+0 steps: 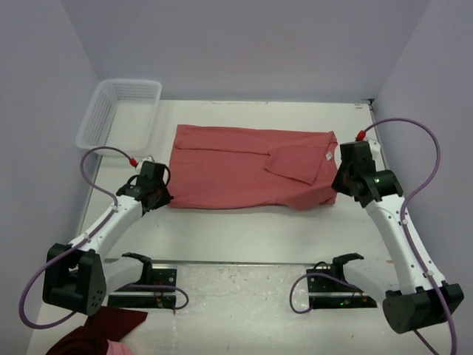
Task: Fold and stack the t-shirts
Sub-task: Grap the side of the flattened tshirt closest away from the robot with both arms, then fold the other side of the tshirt into a rectangle
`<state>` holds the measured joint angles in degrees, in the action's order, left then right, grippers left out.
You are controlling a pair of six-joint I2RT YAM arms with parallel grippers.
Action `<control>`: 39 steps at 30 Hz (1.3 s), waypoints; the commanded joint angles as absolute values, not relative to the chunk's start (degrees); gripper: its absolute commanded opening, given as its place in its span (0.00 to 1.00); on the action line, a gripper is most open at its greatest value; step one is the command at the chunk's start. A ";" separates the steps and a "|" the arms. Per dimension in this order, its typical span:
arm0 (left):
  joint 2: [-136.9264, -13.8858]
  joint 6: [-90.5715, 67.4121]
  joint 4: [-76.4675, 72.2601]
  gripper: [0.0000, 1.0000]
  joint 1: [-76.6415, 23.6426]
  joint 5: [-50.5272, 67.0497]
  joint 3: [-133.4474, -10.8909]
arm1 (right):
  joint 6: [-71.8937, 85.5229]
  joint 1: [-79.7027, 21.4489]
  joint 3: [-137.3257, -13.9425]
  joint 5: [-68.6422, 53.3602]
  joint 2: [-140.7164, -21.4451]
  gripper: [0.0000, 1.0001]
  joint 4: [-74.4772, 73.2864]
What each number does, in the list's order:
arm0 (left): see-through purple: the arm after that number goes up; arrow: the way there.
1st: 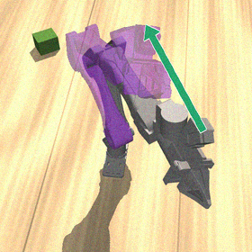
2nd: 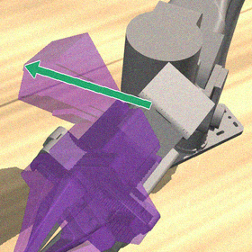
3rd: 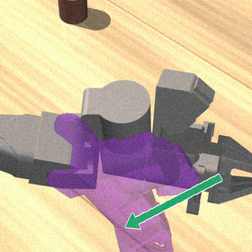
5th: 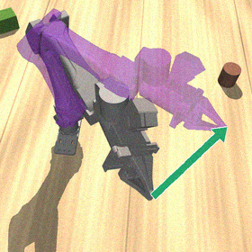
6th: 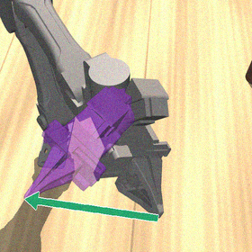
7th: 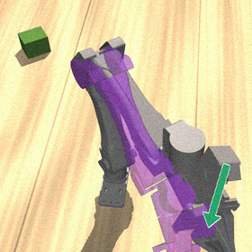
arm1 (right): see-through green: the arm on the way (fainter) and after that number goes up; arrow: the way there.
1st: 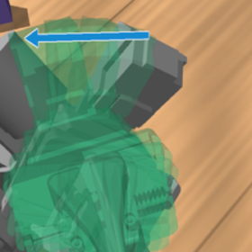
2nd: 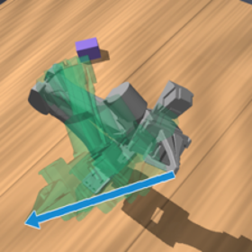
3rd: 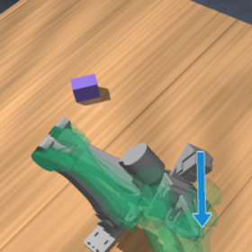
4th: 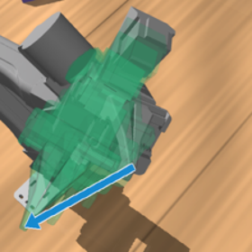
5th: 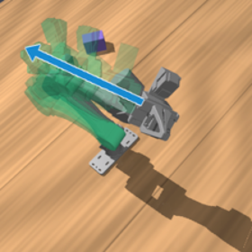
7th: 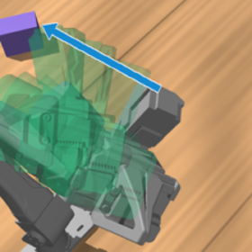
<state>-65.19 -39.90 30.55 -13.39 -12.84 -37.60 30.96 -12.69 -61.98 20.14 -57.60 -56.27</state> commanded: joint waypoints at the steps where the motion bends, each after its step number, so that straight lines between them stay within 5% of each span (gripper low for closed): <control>1: -65.03 -40.43 30.85 0.00 -12.57 -14.85 -39.81 | 30.59 -8.46 -65.03 24.52 -59.67 0.00 -57.30; 12: -74.78 -38.06 29.18 0.00 -12.22 -17.57 -50.00 | 26.81 -0.36 -70.65 19.96 -70.38 0.00 -52.65; 39: -99.58 -31.38 31.03 0.00 -12.04 -20.30 -79.89 | 21.45 -0.26 -93.77 13.18 -96.85 0.00 -52.73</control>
